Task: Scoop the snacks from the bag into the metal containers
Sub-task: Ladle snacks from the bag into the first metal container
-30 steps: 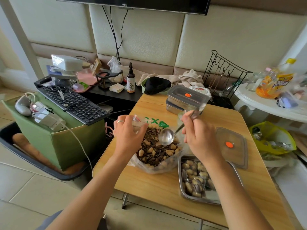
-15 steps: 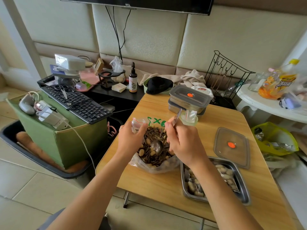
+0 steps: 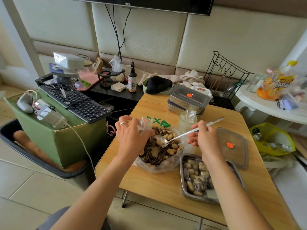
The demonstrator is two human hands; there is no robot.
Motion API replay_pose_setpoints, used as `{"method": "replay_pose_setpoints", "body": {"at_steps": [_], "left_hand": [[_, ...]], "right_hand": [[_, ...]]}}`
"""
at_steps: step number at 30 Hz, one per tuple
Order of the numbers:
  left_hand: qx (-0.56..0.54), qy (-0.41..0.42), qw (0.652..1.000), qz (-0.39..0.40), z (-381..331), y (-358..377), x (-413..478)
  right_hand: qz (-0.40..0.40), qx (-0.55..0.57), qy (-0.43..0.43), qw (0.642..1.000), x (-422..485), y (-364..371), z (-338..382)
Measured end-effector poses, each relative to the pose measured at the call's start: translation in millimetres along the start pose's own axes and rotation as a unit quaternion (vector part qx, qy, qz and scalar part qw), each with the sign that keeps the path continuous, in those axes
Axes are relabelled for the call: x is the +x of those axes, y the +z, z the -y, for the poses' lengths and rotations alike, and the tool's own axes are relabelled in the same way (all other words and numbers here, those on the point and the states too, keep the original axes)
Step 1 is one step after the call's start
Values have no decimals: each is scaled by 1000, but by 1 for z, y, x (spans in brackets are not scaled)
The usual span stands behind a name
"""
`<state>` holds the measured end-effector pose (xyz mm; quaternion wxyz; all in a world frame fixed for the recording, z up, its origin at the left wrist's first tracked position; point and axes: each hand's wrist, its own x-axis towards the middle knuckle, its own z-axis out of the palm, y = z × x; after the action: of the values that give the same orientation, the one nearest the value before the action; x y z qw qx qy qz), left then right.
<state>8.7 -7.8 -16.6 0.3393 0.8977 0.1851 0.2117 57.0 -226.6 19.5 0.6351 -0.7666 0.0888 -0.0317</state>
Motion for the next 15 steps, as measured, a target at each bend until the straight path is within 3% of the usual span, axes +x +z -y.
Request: {"method": "replay_pose_setpoints", "body": {"at_steps": [10,15], "left_hand": [[96,169,981,4,-4,14,-6],[1,137,981,139,-14,21,-10]], "right_hand": [[-103,41,-100,989,-8,-24,21],[-82,29,-183,979,-18,-25,28]]}}
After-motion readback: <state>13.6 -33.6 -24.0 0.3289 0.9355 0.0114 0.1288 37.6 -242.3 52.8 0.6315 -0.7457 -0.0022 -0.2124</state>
